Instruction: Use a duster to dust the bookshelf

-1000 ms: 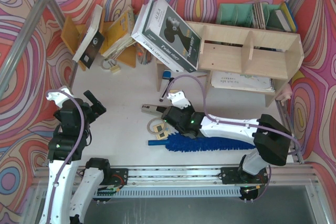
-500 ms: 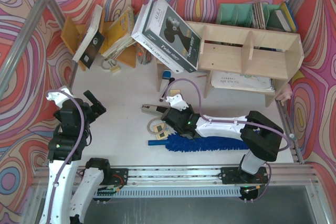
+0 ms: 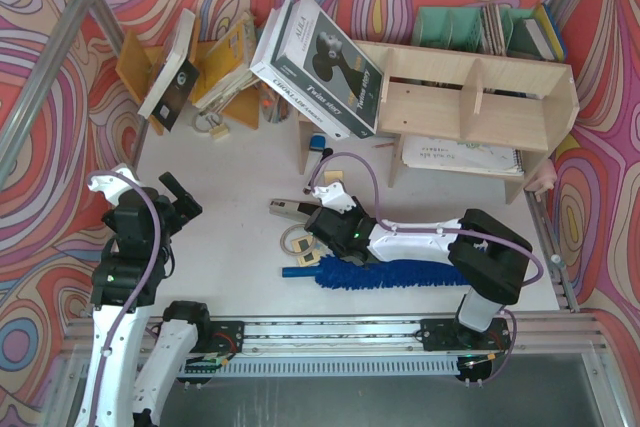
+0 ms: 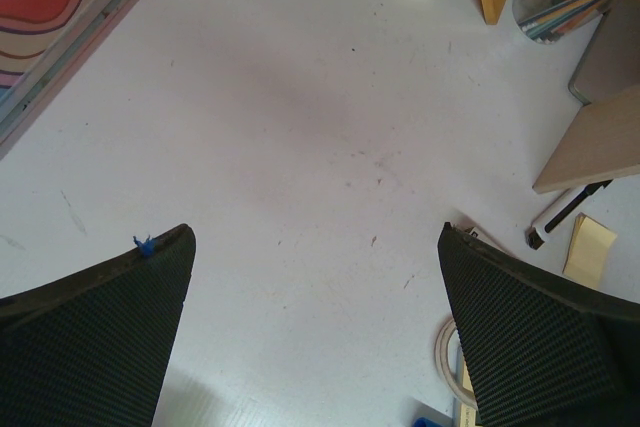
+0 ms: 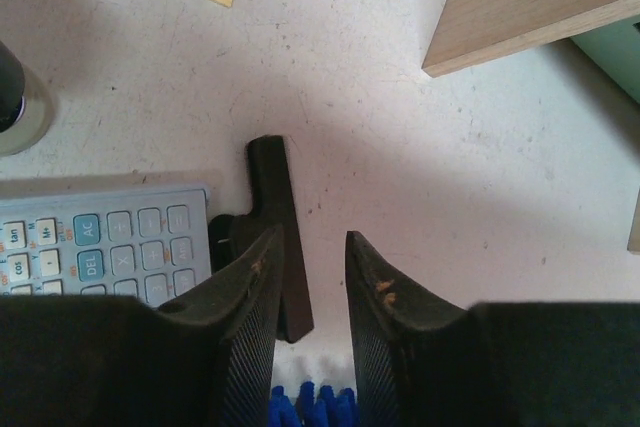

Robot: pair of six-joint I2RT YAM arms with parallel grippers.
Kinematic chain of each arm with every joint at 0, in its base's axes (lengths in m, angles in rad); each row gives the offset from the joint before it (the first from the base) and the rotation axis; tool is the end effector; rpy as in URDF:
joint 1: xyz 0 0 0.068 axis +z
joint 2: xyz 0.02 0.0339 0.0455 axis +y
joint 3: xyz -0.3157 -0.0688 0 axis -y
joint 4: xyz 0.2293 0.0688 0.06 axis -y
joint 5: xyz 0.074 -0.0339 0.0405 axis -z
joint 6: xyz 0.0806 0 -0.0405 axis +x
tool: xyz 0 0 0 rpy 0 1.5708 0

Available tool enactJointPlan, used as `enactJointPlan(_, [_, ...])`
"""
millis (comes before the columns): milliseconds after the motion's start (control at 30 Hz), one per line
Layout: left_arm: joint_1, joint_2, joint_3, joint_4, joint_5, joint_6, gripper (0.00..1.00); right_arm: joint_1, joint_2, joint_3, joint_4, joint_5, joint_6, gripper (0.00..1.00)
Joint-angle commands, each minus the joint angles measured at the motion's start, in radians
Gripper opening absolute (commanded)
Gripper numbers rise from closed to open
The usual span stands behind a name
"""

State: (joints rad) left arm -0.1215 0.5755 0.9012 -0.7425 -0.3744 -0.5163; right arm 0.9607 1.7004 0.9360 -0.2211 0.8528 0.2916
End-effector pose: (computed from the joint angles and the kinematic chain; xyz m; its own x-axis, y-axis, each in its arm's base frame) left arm 0.0924 0.0184 0.3552 -0.2413 -0.4334 -0.8683 -0.3890 0.8629 -0.3226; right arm 0.2434 0.2423 0.2053 -0.5439 -0.4479 -0.7096 -0.1508 0.8840 -0.4424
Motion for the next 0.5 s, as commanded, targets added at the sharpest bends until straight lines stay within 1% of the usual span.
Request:
enactJointPlan(0, [0.008,-0.002,-0.014,-0.005,0.003,-0.008,0.99,-0.002,0.000,0.009,0.000,0.007,0.007,0.40])
enactJointPlan(67, [0.009,-0.002,-0.014,-0.003,0.004,-0.008,0.98,-0.002,-0.011,0.023,-0.025,0.016,0.026,0.43])
enactJointPlan(167, [0.009,-0.002,-0.015,-0.004,0.005,-0.008,0.99,-0.002,-0.039,0.044,-0.077,0.026,0.070,0.44])
enactJointPlan(267, [0.010,-0.002,-0.015,-0.003,0.005,-0.008,0.98,-0.002,-0.070,0.078,-0.163,0.013,0.161,0.44])
enactJointPlan(367, [0.009,-0.005,-0.016,-0.001,0.008,-0.007,0.98,-0.002,-0.086,0.107,-0.261,-0.017,0.314,0.44])
enactJointPlan(467, [0.011,-0.009,-0.015,0.000,0.010,-0.007,0.99,0.003,-0.093,0.138,-0.373,-0.056,0.507,0.44])
